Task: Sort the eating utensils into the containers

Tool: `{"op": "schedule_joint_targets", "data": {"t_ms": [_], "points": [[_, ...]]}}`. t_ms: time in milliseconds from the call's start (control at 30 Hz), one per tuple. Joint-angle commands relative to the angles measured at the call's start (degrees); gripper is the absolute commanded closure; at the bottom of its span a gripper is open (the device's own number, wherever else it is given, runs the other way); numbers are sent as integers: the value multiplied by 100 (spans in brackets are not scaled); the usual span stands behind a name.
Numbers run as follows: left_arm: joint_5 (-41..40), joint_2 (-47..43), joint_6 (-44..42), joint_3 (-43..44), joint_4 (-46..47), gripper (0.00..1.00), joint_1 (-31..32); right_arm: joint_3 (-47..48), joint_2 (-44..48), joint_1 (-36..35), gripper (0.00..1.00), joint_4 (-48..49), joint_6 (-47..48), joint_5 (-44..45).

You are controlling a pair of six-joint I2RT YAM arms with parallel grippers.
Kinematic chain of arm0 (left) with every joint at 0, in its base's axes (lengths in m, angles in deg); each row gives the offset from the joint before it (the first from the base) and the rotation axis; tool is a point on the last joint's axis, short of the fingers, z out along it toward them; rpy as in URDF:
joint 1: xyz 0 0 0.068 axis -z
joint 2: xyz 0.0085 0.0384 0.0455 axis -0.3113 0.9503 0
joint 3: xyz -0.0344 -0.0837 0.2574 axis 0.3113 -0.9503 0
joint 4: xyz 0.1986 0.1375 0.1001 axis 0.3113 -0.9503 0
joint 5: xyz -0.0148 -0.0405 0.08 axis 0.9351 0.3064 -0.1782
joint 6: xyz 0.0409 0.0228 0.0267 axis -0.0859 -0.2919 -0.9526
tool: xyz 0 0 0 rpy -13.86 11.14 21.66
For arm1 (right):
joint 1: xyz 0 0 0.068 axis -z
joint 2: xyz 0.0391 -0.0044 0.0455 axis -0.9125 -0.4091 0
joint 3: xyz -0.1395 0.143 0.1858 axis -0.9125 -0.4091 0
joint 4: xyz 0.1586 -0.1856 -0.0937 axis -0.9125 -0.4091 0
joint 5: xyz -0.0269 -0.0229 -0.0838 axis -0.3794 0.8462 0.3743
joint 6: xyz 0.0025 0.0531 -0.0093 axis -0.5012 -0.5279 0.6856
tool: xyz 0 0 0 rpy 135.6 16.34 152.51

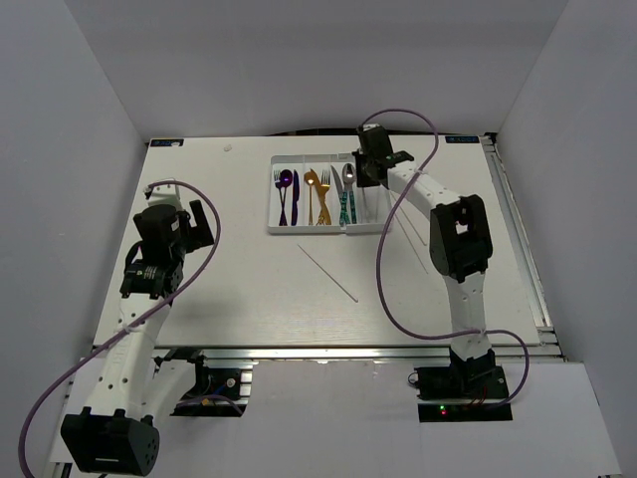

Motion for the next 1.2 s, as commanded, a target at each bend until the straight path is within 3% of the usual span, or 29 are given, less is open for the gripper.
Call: {"op": "schedule_joint_targets", "data": {"t_ms": [0, 367, 400, 433, 533, 700, 967, 1167], "points": [[-97, 20, 100, 176, 52, 2, -28, 268, -177, 93, 100, 137, -96, -124], [-70, 108, 109, 211, 52, 2, -28, -172, -72, 181, 98, 5, -273, -387], [-62, 108, 109, 219, 52, 2, -28, -154, -63, 181, 79, -4, -246, -449], [-62, 100, 101, 220, 52, 2, -28, -154, -29, 181, 69, -21, -211, -572], [-53, 82, 118, 211, 52, 2, -28, -189, 216, 147, 55, -101, -158, -731], [-9, 12, 214, 228, 8, 2, -28, -531, 902, -205, 54, -162, 60, -608], [18, -286, 215, 185, -88, 2, -28, -2163, 2343, -1837, 57, -399, 1019, -907], [35, -603, 267, 158, -264, 2, -28, -2711, 2494, -2305, 57, -575, 923, -705]]}}
